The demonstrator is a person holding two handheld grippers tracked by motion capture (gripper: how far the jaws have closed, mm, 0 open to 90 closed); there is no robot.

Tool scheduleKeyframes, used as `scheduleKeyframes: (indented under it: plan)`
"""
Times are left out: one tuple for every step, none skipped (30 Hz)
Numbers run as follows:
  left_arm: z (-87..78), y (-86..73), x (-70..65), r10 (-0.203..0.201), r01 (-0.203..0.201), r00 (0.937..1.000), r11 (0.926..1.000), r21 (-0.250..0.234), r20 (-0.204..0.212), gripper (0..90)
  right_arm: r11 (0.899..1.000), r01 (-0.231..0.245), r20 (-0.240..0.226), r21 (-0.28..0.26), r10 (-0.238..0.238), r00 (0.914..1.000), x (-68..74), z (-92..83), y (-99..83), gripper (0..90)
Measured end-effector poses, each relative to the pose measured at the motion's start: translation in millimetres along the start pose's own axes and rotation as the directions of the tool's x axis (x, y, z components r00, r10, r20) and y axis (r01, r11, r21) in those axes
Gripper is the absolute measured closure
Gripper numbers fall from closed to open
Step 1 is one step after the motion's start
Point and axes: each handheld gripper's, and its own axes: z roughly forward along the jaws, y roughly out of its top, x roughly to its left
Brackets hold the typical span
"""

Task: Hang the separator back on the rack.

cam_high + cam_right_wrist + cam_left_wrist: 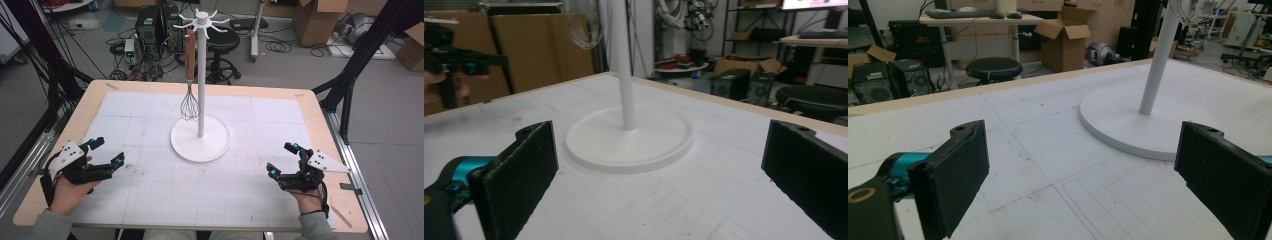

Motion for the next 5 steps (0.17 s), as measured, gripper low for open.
scheduleKeyframes:
  plan:
    - [-0.2, 0.1, -0.3, -0.005, 0.005, 1.0, 1.0, -0.003, -0.002, 7.8, 1.0, 0.0, 0.0, 0.0, 0.0, 1.0, 0.0, 0.0, 0.0, 0.7]
    - [0.2, 0.2, -0.7, -0.01, 0.01, 0.9999, 0.9999, -0.001, 0.004, 7.8, 1.0, -0.019, 0.013, -0.014, 0.019, 0.9997, -3.8, -3.0, -1.3, 0.7]
    - [0.2, 0.2, -0.7, -0.01, 0.01, 0.9999, 0.9999, -0.001, 0.004, 7.8, 1.0, -0.019, 0.013, -0.014, 0.019, 0.9997, -3.8, -3.0, -1.3, 0.7]
    - [2.3, -0.5, -1.2, -0.007, 0.007, 0.9999, 0.9999, 0.011, 0.012, 7.8, 1.0, -0.026, 0.016, -0.018, 0.026, 0.9995, -5.9, -4.1, -2.1, 0.7]
    - [2.3, -0.5, -1.2, -0.007, 0.007, 0.9999, 0.9999, 0.011, 0.012, 7.8, 1.0, -0.026, 0.016, -0.018, 0.026, 0.9995, -5.9, -4.1, -2.1, 0.7]
